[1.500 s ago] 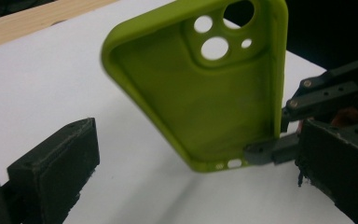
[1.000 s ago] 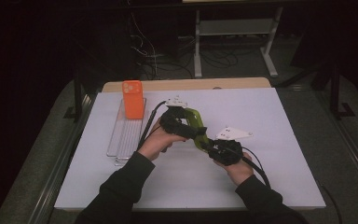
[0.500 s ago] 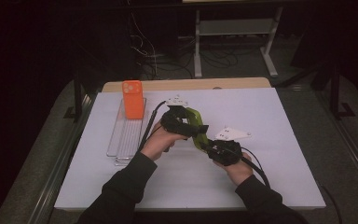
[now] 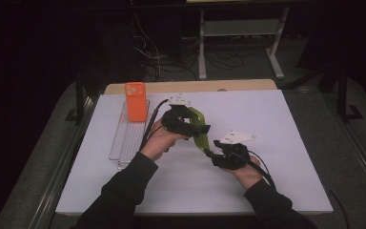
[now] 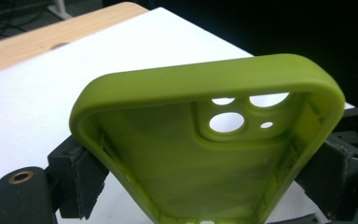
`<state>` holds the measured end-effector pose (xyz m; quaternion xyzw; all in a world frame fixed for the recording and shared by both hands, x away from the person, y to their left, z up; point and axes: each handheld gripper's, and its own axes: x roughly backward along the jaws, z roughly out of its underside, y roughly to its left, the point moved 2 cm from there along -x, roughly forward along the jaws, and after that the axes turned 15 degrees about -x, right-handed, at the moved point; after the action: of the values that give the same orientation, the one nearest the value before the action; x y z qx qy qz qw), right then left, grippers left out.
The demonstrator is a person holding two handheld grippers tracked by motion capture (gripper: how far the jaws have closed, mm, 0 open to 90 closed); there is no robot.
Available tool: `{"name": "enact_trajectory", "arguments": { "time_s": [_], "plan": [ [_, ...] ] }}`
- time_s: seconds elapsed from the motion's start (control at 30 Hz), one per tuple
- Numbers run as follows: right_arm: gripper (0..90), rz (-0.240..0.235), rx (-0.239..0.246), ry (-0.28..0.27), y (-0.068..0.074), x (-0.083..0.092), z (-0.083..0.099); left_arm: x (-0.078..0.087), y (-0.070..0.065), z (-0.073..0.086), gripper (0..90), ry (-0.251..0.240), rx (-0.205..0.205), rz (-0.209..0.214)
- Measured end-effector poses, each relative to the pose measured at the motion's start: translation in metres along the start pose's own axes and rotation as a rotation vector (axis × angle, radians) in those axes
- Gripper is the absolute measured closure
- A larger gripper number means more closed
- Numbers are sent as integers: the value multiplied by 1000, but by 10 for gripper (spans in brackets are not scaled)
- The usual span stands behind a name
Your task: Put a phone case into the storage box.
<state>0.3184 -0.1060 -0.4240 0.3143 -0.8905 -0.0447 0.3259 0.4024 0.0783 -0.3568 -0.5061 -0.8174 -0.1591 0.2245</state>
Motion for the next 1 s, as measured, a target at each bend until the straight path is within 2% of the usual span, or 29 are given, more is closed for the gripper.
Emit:
{"name": "enact_trajectory", "arguments": {
  "time_s": [0.13, 0.3, 0.47, 0.57, 0.67, 0.73, 0.77, 1.0],
  "plan": [
    [353, 22, 9, 35, -10, 6, 4, 11, 11, -6, 131, 15, -11, -30],
    [258, 11, -11, 66, -21, 14, 13, 26, 23, -12, 133, 26, -4, -65],
    [141, 24, -18, 51, -27, 22, 19, 39, 34, -14, 134, 31, -7, -97],
    [120, 27, -2, 34, -32, 28, 21, 48, 41, -15, 135, 38, -12, -118],
    [46, 25, -6, 27, -35, 34, 23, 58, 49, -15, 135, 40, -10, -143],
    [0, 18, 9, 23, -39, 36, 25, 65, 55, -15, 135, 48, -16, -159],
    [0, 15, -3, 32, -39, 38, 26, 68, 58, -15, 135, 48, -16, -168],
    [0, 10, 10, 63, -44, 43, 39, 92, 77, -13, 136, 45, 5, -232]
  ]
}}
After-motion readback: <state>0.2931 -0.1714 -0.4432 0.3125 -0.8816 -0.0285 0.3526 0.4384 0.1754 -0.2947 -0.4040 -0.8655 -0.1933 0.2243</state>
